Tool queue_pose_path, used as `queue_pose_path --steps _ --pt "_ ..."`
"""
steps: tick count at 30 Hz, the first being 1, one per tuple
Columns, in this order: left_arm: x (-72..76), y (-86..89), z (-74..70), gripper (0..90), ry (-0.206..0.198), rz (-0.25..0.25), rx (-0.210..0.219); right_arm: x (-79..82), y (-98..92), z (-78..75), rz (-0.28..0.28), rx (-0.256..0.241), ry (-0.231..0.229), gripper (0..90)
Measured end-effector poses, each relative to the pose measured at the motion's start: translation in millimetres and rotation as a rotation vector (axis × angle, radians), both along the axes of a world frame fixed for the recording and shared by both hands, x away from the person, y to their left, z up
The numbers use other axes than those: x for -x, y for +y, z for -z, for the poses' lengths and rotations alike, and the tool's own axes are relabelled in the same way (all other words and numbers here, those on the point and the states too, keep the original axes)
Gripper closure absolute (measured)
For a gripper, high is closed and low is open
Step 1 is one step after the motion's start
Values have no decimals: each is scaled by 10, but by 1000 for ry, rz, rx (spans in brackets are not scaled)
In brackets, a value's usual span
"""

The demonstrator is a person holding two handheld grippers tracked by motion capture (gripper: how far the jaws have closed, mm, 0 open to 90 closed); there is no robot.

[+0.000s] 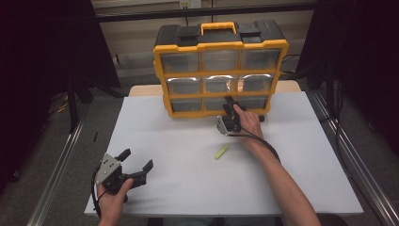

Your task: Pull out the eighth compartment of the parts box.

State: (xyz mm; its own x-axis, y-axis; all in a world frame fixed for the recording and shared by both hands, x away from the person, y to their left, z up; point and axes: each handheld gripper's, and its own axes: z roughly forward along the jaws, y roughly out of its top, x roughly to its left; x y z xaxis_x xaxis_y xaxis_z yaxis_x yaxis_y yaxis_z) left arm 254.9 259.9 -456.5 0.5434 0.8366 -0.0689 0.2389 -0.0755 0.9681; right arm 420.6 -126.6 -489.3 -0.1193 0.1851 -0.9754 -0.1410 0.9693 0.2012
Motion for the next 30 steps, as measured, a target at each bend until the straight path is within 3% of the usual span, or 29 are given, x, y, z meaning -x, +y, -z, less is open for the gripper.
queue_pose_path --steps 13,30 --pt "-1 -5 1 52 -1 5 3 -6 -4 -41 1 5 -29 748" --pt "-2 7 -1 52 -2 4 -14 -7 -16 -51 -6 13 -44 769"
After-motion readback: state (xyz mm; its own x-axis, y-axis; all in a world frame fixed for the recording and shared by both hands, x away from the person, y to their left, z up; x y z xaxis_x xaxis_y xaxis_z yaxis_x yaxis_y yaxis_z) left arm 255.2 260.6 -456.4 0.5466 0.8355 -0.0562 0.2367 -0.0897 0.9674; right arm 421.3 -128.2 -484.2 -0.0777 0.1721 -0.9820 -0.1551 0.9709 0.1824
